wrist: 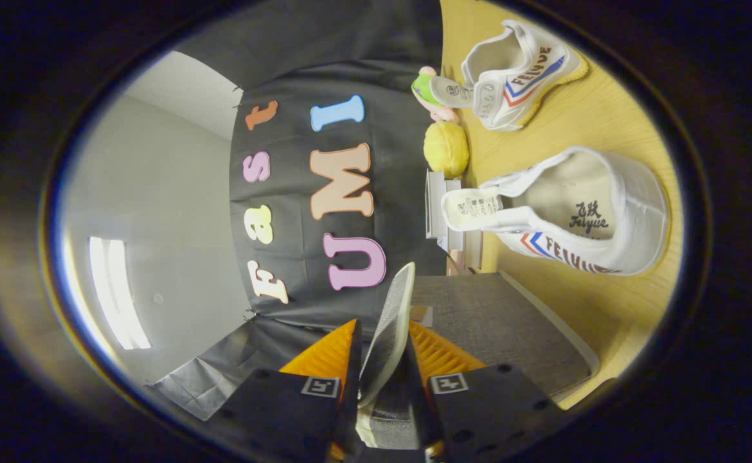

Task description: Open the storage box then place both shoes into the box .Put the left shoe in first, then the right shoe, with the right side of both shoes facing outward in a uniform manner.

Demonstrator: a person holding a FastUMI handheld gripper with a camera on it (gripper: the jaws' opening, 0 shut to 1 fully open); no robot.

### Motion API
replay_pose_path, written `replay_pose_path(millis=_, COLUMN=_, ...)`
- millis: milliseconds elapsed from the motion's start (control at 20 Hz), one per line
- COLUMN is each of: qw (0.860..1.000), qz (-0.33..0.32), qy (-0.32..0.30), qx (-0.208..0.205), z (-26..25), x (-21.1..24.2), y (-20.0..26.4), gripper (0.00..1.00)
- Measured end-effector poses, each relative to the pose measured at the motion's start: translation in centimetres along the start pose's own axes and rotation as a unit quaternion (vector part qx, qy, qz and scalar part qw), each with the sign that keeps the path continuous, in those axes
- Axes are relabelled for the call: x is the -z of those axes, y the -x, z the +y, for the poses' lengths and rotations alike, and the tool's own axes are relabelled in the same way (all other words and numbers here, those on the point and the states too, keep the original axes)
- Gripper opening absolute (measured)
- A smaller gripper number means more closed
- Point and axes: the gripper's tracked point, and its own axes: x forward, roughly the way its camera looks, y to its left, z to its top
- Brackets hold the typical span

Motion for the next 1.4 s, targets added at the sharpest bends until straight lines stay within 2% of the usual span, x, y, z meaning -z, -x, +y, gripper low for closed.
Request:
replay_pose_path(millis=100, qw=1.000, qz=0.007, qy=0.024, qx=0.014, z=0.3, x=0.2, y=-0.4, gripper=0.17)
replay_pose_path(millis=200, qw=0.999, qz=0.012, qy=0.049, qx=0.018, z=1.2, x=0.2, y=-0.3, gripper=0.17)
replay_pose_path(millis=550, qw=0.997, qz=0.033, qy=0.054, qx=-0.034, z=7.8, x=2.5, y=-1.8, gripper=0.17)
replay_pose_path(millis=800, qw=0.993, qz=0.064, qy=0.074, qx=-0.060, z=12.8, x=7.9, y=-2.8, gripper=0.17)
replay_pose_path(millis=1050, qw=0.981, qz=0.135, qy=0.114, qx=-0.081, z=14.7, x=16.3, y=-2.9, gripper=0.18)
replay_pose_path(millis=1150, qw=0.975, qz=0.163, qy=0.130, qx=-0.083, z=14.0, x=19.7, y=-3.3, gripper=0.34)
replay_pose_path(millis=1250, qw=0.968, qz=0.185, qy=0.138, qx=-0.097, z=14.1, x=21.8, y=-2.8, gripper=0.38)
replay_pose_path(millis=1350, qw=0.959, qz=0.203, qy=0.165, qx=-0.109, z=14.0, x=23.7, y=-2.4, gripper=0.50)
replay_pose_path(millis=1400, qw=0.952, qz=0.211, qy=0.199, qx=-0.100, z=13.3, x=24.5, y=-2.6, gripper=0.56)
